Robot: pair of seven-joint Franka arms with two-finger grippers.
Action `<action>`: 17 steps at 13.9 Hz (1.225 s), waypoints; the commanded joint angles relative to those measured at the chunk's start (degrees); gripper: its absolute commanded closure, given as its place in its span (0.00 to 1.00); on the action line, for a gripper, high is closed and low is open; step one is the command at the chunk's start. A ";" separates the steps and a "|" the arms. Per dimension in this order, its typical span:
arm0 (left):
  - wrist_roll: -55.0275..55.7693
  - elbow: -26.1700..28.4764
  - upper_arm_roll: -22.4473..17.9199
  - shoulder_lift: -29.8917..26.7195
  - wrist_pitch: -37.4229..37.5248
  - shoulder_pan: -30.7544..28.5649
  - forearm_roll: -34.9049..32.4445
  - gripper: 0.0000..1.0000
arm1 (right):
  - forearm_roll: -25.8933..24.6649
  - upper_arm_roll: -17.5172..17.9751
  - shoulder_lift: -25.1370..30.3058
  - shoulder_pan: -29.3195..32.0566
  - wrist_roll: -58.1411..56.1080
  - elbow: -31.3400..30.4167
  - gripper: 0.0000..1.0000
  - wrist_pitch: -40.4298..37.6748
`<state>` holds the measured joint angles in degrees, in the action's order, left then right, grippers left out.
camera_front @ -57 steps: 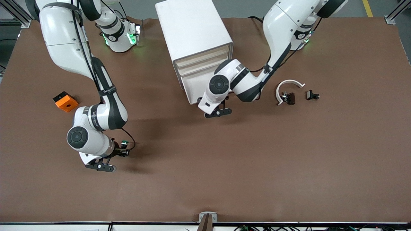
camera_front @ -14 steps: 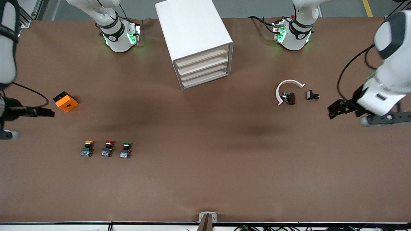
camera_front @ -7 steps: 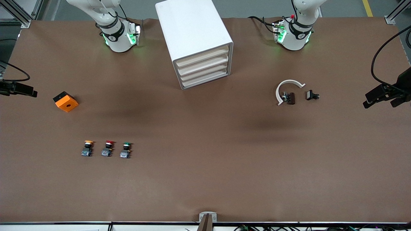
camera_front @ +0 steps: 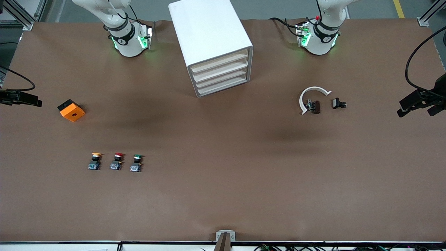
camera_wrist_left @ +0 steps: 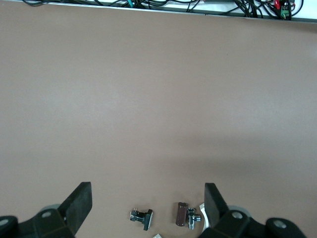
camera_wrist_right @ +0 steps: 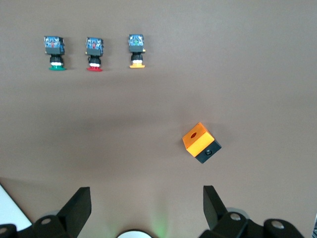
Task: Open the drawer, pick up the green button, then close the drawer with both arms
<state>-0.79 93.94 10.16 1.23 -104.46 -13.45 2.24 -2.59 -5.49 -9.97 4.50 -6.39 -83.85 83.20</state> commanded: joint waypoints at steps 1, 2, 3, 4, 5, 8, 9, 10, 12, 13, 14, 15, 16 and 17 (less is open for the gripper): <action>-0.09 -0.34 -9.43 -0.53 0.14 9.90 1.01 0.00 | -1.27 1.10 0.30 0.51 0.32 2.36 0.00 -0.05; 0.00 -0.34 -13.20 -0.53 0.14 13.67 1.01 0.00 | -1.10 1.10 0.30 0.86 1.28 4.03 0.00 -0.23; 0.00 -0.34 -15.68 -0.53 0.05 16.06 1.01 0.00 | -0.58 1.01 0.30 1.29 2.68 5.09 0.00 -0.32; 0.09 -0.34 -16.22 -0.53 -0.12 16.52 1.01 0.00 | -0.14 1.01 0.65 2.34 3.05 5.36 0.00 -0.49; 0.09 -0.43 -16.23 -0.44 -0.21 16.52 1.01 0.00 | -0.39 1.27 0.65 2.44 2.96 5.36 0.00 -0.76; 0.26 -0.43 -16.14 -0.44 -0.30 16.44 0.92 0.00 | -0.83 1.53 2.84 2.00 3.31 5.37 0.00 -3.90; 0.44 -0.86 -16.05 -0.44 -0.30 16.61 0.92 0.00 | -0.84 1.71 3.37 1.91 3.40 5.36 0.00 -4.70; 0.44 -1.48 -15.97 -0.44 -0.21 16.70 0.92 0.00 | -0.75 1.71 4.51 1.65 3.31 5.10 0.00 -4.80; 0.18 -2.80 -15.88 -0.35 0.14 16.70 0.92 0.00 | -0.75 1.71 6.71 1.21 3.40 3.18 0.00 -4.19; 0.18 -2.89 -15.88 -0.35 0.23 16.79 0.92 0.00 | -0.40 1.71 7.76 1.30 3.40 2.04 0.00 -4.10; 0.26 -2.98 -15.88 -0.35 0.31 16.96 0.83 0.00 | -0.31 1.54 8.29 1.56 3.40 1.24 0.00 -4.10; 0.35 -2.89 -15.62 -0.44 0.58 17.05 0.40 0.00 | -0.31 1.45 8.91 1.56 3.40 1.23 0.00 -4.62; 0.35 -3.06 -14.83 -0.44 0.58 17.05 0.22 0.00 | -0.22 1.36 9.87 1.65 3.40 0.97 0.00 -5.67; 0.35 -3.15 -14.21 -0.70 0.58 16.88 0.22 0.00 | -0.13 1.36 10.58 1.48 3.40 0.71 0.00 -6.03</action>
<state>-0.54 91.38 -4.75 1.23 -104.67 3.08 2.32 -2.66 -4.37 -2.48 5.80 -3.92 -80.63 77.66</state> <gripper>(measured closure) 0.000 0.000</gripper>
